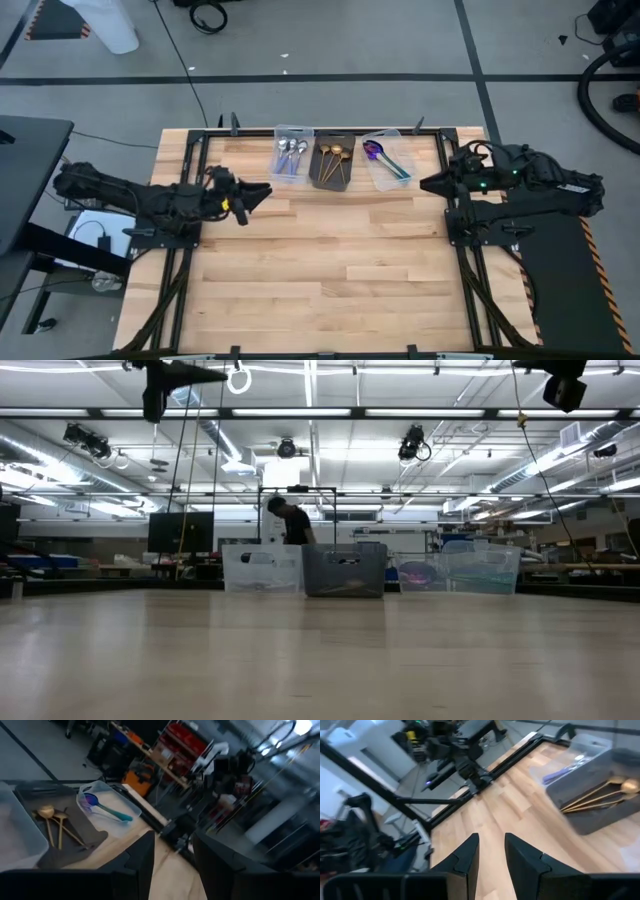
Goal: Sort silverware by color (type)
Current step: Return to Home Position
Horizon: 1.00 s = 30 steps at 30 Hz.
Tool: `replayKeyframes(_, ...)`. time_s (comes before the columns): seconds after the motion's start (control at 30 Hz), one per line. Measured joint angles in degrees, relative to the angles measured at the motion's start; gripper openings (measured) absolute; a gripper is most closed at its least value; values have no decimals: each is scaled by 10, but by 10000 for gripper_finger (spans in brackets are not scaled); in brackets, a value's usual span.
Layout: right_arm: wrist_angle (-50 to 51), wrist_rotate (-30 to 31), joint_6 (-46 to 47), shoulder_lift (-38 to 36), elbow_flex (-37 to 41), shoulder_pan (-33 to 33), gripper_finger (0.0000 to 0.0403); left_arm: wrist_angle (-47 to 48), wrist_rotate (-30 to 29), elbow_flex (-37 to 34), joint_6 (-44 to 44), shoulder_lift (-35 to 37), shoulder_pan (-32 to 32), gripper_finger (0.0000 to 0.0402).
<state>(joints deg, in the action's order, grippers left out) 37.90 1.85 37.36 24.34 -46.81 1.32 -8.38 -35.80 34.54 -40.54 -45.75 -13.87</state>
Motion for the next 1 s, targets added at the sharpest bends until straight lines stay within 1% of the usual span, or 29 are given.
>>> replayKeyframes(0.17,-32,-34,-1,-3,0,0,103,-85,-23,-95,-28,46,0,141)
replayKeyframes(0.37,-36,-34,-36,-16,0,0,103,-224,-56,-217,-53,115,0,141)
replayKeyframes(0.5,-36,-15,-51,-23,0,0,103,-278,-73,-273,-73,148,0,141)
replayKeyframes(0.6,-62,-12,-63,-32,15,0,103,-283,-78,-289,-89,160,-2,141)
replayKeyframes(0.7,-112,-18,-55,-54,57,0,103,-287,-78,-293,-94,164,-3,141)
replayKeyframes(0.83,-183,-20,-10,-96,140,-1,103,-287,-78,-293,-93,164,-3,141)
replayKeyframes(1.0,-254,-50,66,-157,243,-1,103,-283,-77,-293,-85,163,-3,141)
